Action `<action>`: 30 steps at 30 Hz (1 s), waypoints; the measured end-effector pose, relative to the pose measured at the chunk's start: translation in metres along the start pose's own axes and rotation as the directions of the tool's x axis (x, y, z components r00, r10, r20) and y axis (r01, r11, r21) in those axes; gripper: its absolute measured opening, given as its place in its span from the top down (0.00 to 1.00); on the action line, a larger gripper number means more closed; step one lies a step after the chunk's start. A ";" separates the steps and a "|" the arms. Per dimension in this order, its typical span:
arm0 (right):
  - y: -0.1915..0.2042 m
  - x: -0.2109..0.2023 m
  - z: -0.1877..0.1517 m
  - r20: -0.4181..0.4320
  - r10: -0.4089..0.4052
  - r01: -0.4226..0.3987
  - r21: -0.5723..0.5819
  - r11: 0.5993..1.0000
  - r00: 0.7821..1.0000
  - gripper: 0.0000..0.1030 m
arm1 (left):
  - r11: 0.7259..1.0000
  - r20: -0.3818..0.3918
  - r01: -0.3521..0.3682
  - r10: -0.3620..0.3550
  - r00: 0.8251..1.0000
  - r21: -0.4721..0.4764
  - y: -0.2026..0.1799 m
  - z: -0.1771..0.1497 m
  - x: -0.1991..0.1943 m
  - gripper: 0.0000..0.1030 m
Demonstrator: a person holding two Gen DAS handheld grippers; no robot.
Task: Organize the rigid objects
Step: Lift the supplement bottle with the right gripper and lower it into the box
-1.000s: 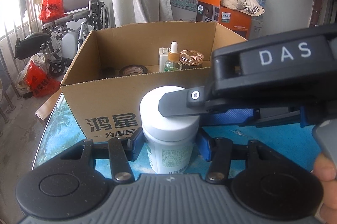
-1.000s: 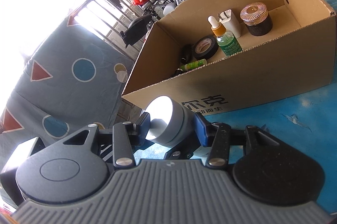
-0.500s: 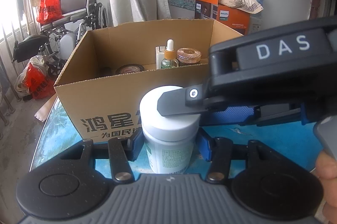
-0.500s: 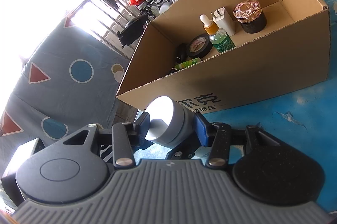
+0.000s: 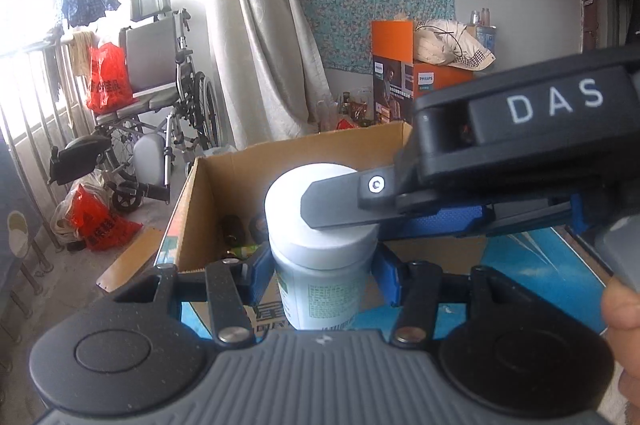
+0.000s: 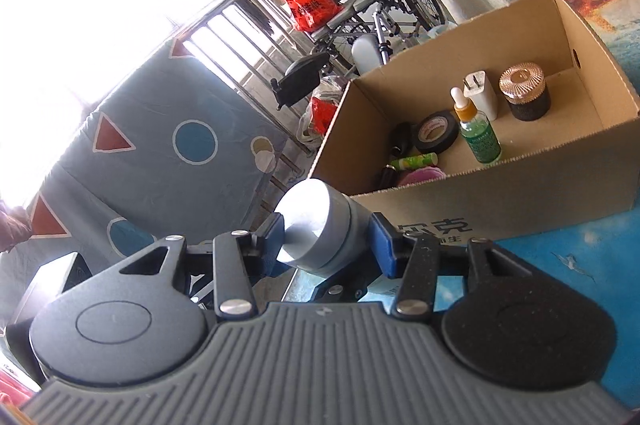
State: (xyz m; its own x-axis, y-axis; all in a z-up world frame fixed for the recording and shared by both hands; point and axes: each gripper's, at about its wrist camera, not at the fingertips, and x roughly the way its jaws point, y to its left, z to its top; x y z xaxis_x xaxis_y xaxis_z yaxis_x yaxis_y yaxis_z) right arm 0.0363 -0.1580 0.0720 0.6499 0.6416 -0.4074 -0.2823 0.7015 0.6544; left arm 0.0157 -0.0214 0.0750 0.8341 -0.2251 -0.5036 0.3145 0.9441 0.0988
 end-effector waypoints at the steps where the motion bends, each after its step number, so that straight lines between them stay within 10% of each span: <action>1: 0.005 -0.004 0.007 0.015 0.009 -0.009 -0.019 1.000 1.000 0.54 | 1.000 0.017 -0.001 0.001 1.000 0.007 0.000 0.008 -0.002 0.48; 12: -0.015 -0.031 0.096 0.090 -0.079 0.087 -0.092 0.992 0.993 0.51 | 0.984 0.003 0.175 -0.175 0.985 -0.014 -0.028 0.087 0.064 0.48; 30: -0.150 0.033 0.095 -0.063 -0.195 0.196 0.010 0.981 0.979 0.51 | 0.975 -0.261 0.213 -0.222 0.940 -0.060 -0.063 0.049 0.187 0.47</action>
State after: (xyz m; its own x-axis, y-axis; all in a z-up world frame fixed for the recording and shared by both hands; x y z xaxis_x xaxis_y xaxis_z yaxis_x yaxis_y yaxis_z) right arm 0.1674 -0.2716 0.0211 0.6465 0.5110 -0.5665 -0.1427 0.8104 0.5682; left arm 0.1741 -0.1344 0.0166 0.5957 -0.3578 -0.7191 0.4576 0.8870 -0.0623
